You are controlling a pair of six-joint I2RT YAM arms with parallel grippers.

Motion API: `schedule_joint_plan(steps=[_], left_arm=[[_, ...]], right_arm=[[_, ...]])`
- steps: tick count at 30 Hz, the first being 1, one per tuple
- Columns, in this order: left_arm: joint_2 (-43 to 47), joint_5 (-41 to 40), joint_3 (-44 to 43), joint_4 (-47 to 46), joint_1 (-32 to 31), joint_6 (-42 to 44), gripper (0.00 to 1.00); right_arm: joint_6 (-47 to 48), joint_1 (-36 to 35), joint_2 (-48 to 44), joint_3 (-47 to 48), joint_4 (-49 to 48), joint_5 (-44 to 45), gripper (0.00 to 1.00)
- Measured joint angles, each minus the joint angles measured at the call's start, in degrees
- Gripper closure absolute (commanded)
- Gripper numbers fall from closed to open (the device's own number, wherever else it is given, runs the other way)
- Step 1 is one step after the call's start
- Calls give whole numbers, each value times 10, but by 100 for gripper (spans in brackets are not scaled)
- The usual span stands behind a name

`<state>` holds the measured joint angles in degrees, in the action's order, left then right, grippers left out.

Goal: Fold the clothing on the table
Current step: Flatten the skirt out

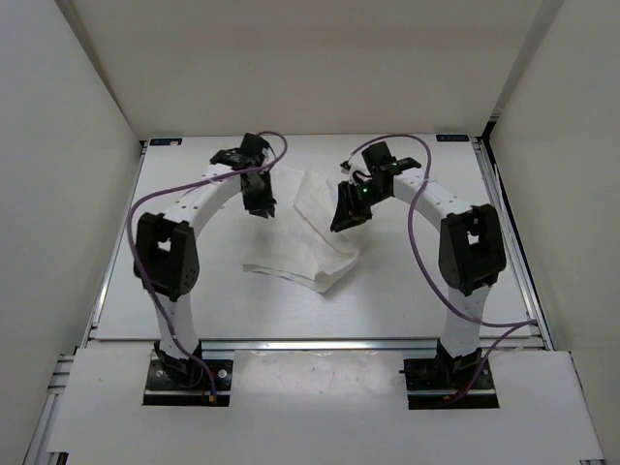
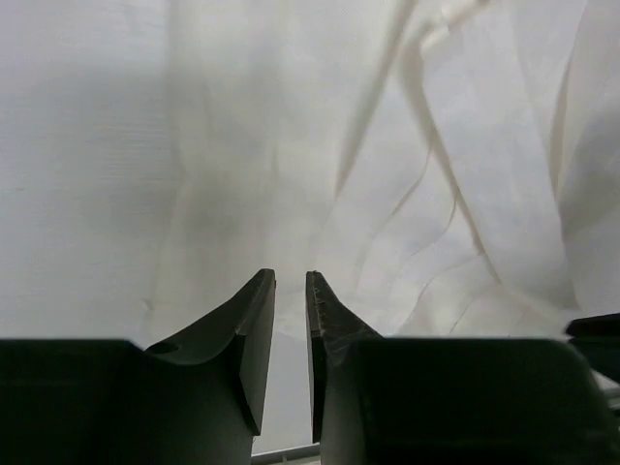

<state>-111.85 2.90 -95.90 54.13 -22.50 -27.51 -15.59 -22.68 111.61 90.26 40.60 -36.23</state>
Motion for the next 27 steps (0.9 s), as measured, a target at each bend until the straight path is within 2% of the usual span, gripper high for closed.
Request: schedule_joint_plan(steps=[1, 3, 7, 12, 17, 19, 20, 21, 23, 24, 27], left_arm=[[21, -1, 10, -7, 15, 0, 69], [58, -1, 37, -25, 46, -3, 69], [97, -5, 100, -47, 97, -6, 69], [98, -5, 162, -49, 100, -6, 69], [100, -5, 171, -56, 91, -6, 70], [103, -3, 176, -60, 90, -6, 69], [104, -2, 177, -61, 90, -6, 68], [105, -2, 178, -62, 90, -5, 66], [105, -4, 183, -66, 90, -1, 60], [105, -6, 186, -66, 90, 1, 58], [105, -7, 203, -70, 92, 3, 55]], right_arm=[[7, -10, 6, -1, 10, -2, 86], [17, -22, 17, -7, 24, -10, 90], [41, -26, 22, -69, 44, -12, 91], [61, -25, 3, -225, 66, 14, 91], [59, -17, -85, -381, 80, 35, 90], [52, -9, -118, -412, 83, 45, 86], [49, -7, -127, -415, 87, 49, 75], [43, -5, -135, -414, 89, 54, 70], [32, -4, -152, -401, 90, 67, 52], [26, -5, -159, -390, 91, 73, 47], [8, -10, -176, -333, 94, 87, 46]])
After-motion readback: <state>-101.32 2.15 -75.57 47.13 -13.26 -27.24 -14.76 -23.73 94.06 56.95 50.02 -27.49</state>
